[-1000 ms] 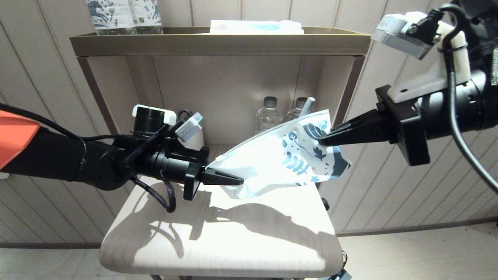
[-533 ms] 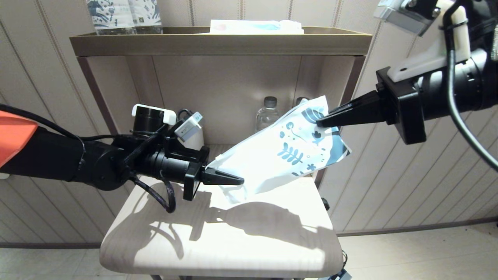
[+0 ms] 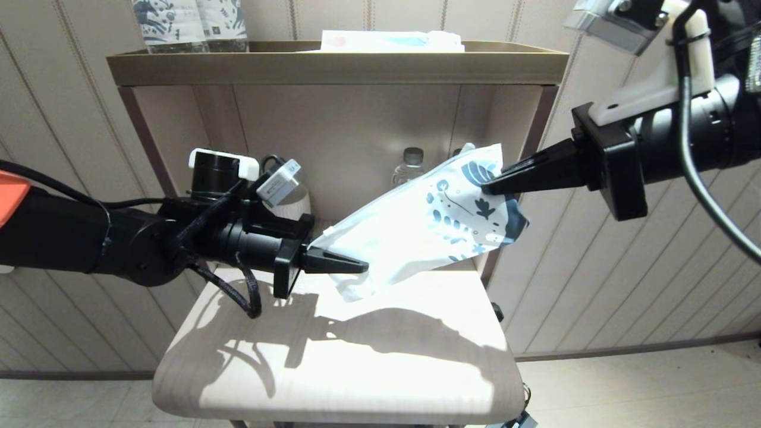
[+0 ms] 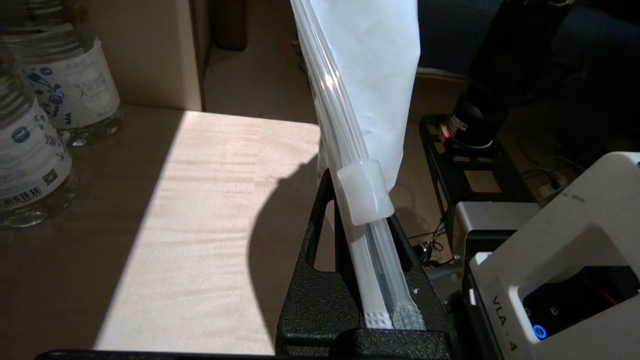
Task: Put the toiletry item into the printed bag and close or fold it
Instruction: Place the toothbrush in the storage bag
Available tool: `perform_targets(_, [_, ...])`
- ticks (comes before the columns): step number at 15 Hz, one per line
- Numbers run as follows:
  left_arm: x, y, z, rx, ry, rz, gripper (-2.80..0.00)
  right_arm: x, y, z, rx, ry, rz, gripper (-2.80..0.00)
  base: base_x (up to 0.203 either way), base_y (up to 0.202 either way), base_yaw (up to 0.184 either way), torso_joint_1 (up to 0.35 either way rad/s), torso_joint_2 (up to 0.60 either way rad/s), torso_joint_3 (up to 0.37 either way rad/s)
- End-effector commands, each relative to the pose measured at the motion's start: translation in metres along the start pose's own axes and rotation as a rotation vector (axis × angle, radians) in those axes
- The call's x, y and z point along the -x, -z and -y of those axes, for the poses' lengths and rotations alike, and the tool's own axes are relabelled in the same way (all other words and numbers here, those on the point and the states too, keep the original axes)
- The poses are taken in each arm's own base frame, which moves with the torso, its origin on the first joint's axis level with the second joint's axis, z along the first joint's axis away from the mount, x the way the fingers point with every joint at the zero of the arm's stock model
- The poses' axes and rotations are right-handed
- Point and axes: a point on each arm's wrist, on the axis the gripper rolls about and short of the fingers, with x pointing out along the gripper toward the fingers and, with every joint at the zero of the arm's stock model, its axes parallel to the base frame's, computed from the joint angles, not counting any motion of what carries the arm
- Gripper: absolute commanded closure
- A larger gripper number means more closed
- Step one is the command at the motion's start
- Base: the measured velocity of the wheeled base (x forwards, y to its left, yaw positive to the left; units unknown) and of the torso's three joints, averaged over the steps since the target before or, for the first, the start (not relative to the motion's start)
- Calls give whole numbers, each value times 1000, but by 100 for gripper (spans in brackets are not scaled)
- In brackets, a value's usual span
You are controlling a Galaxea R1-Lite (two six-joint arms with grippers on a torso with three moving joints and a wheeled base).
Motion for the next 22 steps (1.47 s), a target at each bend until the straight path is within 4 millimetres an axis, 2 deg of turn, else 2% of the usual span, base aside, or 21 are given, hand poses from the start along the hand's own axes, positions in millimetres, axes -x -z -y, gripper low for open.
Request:
perform_targets(1, [7, -6, 2, -20, -10, 10, 0, -1, 4, 0, -8, -6, -12, 0, 0, 0, 0, 0, 0, 0])
perform_targets(7, [14, -14, 7, -69, -28, 27, 0, -2, 11, 4, -31, 3, -34, 0, 0, 0, 0, 0, 0, 0])
perform_targets(11, [13, -10, 7, -72, -25, 29, 0, 1, 4, 5, -13, 17, -12, 0, 0, 0, 0, 0, 0, 0])
perform_targets(17, [14, -12, 8, -78, -26, 31, 0, 1, 7, 6, -21, 20, -19, 0, 0, 0, 0, 0, 0, 0])
perform_targets(18, [14, -12, 8, -78, -26, 31, 0, 1, 8, 6, -22, 20, -21, -280, 0, 0, 0, 0, 0, 0])
perform_targets(22, [15, -15, 11, -85, -24, 34, 0, -1, 10, 6, -26, 15, -31, -280, 0, 0, 0, 0, 0, 0])
